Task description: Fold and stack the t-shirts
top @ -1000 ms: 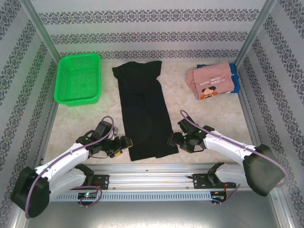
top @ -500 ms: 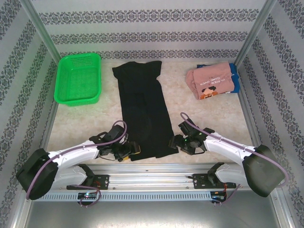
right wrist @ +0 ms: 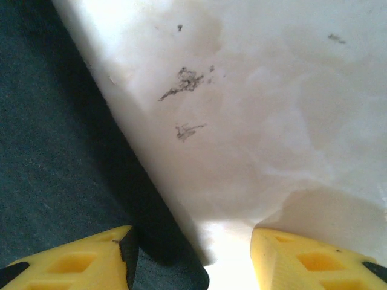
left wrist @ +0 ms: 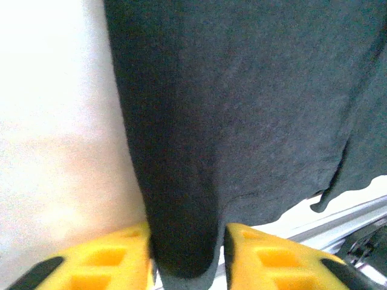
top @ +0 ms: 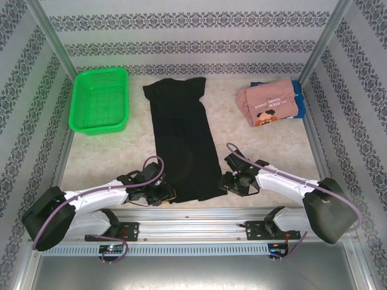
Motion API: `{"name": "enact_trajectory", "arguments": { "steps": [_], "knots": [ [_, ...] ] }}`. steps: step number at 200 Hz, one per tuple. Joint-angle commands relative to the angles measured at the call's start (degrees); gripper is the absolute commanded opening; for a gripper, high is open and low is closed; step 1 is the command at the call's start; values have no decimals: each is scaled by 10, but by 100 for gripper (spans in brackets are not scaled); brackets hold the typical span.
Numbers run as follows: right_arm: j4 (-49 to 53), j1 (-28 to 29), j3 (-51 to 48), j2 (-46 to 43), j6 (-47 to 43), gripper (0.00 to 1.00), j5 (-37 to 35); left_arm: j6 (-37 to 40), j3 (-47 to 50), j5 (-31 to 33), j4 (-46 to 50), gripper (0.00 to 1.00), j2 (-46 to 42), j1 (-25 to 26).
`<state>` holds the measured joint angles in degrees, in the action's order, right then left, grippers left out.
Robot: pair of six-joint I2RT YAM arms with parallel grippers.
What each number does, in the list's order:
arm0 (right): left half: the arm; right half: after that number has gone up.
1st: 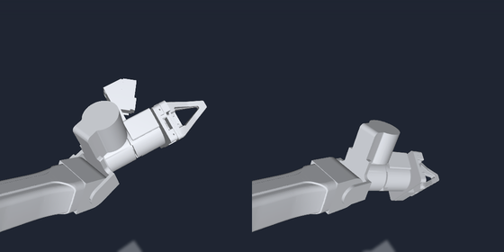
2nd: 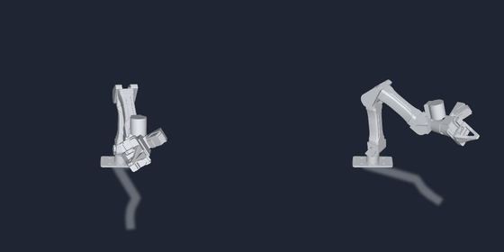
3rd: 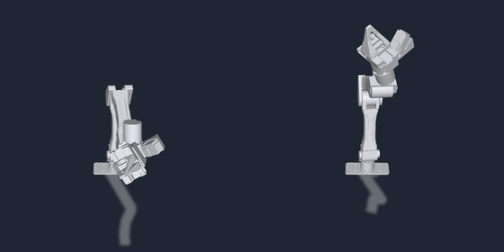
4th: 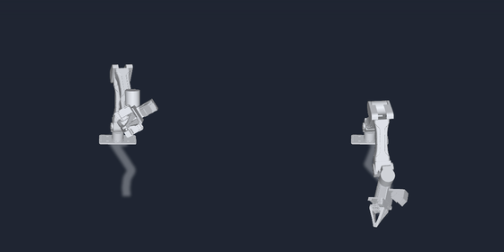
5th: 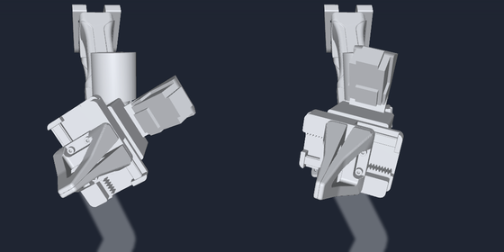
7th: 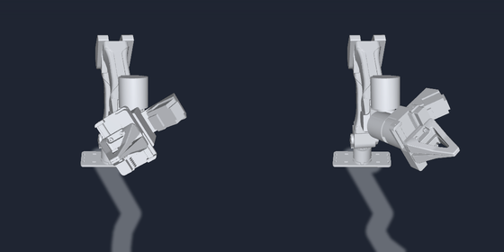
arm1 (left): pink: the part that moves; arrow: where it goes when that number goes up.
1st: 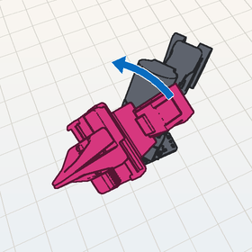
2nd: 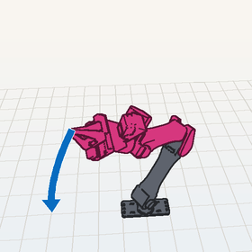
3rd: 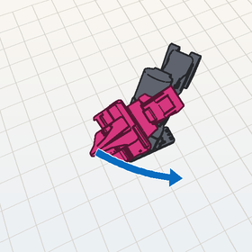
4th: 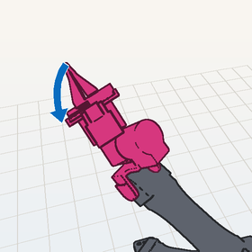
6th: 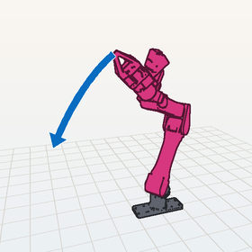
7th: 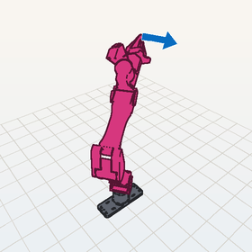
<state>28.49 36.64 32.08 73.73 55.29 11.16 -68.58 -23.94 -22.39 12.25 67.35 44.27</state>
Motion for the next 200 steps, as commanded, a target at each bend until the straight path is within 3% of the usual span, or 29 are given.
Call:
{"name": "enact_trajectory", "arguments": {
  "steps": [1, 33, 142, 176, 200],
  "knots": [
    [-109, 34, -1, 33, 8, 54, 41, -5, 8, 4, -24, 24, -24, 9],
    [-96, 63, 14, 40, 24, 52, 34, -8, 17, 11, -16, 15, -52, 9],
    [-33, 129, 85, 83, 47, 47, 11, -2, 30, 10, -3, 13, -92, 9],
    [-28, 132, 81, 87, 51, 38, -2, -5, 38, 11, 3, 13, -105, 9],
    [-1, 132, 79, 62, 50, 21, -22, -6, 42, 18, 21, 12, -129, 9]
  ]
}}
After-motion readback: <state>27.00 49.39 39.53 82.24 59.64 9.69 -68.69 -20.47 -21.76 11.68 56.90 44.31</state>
